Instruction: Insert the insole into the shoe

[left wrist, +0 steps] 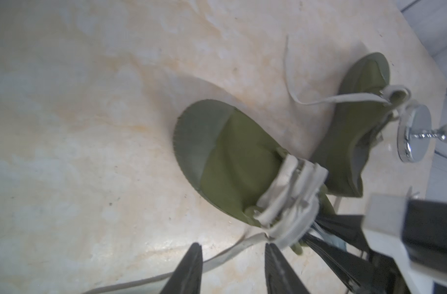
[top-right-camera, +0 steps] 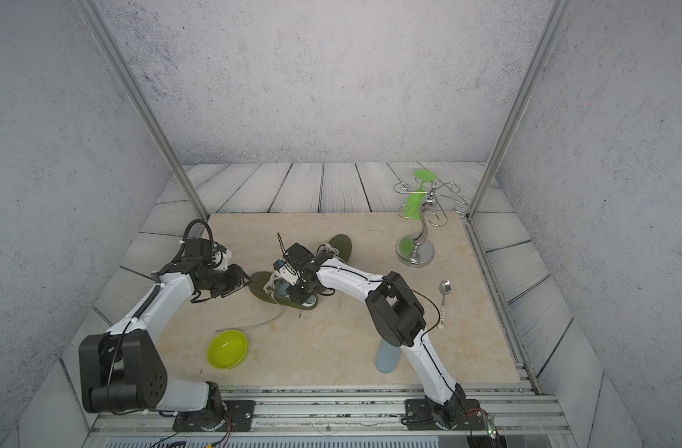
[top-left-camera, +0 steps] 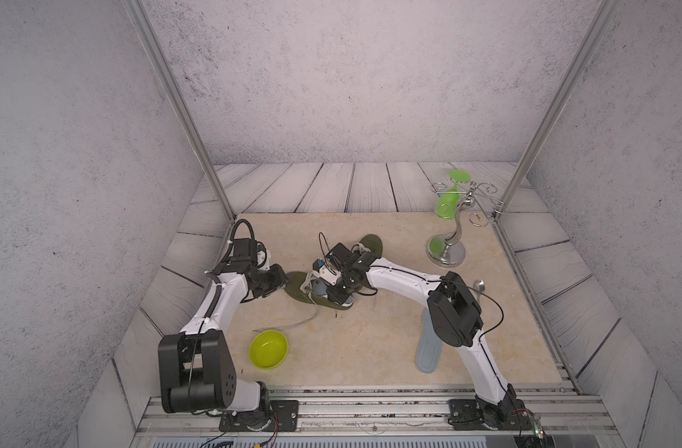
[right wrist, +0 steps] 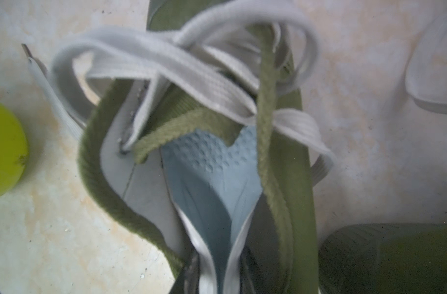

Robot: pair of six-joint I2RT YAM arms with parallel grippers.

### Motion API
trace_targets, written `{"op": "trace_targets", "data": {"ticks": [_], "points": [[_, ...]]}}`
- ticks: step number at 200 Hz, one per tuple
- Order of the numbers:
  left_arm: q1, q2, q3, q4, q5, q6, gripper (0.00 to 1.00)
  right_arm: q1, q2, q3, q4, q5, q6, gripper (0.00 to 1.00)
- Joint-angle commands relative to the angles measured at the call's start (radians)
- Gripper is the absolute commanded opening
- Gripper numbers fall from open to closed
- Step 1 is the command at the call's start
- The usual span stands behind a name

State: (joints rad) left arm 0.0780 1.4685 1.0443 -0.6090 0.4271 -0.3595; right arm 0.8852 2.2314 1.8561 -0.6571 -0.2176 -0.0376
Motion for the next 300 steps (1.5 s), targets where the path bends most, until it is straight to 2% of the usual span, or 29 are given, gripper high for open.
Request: {"op": "trace_targets", "data": {"ticks": [1, 25, 75, 92, 194, 259, 300], "points": [[0.049, 0.106, 0.083, -0.02, -0.014, -0.002, 0.44, 0.006, -0.043, 0.024, -0.055, 0.003, 0.001, 0.27], [0.081, 0.21, 0.145, -0.006, -0.029, 0.007, 0.44, 0.008, -0.043, 0.03, -0.063, 0.004, 0.001, 0.27], [0.108, 0.339, 0.203, 0.1, 0.189, 0.001, 0.5, 0.009, -0.035, 0.046, -0.084, 0.011, -0.005, 0.27], [0.106, 0.374, 0.227, 0.095, 0.223, 0.007, 0.51, 0.01, -0.023, 0.068, -0.102, 0.012, -0.006, 0.27], [0.06, 0.488, 0.237, 0.16, 0.289, 0.023, 0.49, 0.02, 0.013, 0.128, -0.139, 0.017, -0.012, 0.27], [0.036, 0.506, 0.232, 0.165, 0.312, 0.042, 0.48, 0.02, 0.092, 0.219, -0.171, 0.035, -0.06, 0.27], [0.022, 0.508, 0.217, 0.185, 0.319, 0.034, 0.47, 0.02, 0.122, 0.222, -0.137, 0.02, -0.028, 0.27]]}}
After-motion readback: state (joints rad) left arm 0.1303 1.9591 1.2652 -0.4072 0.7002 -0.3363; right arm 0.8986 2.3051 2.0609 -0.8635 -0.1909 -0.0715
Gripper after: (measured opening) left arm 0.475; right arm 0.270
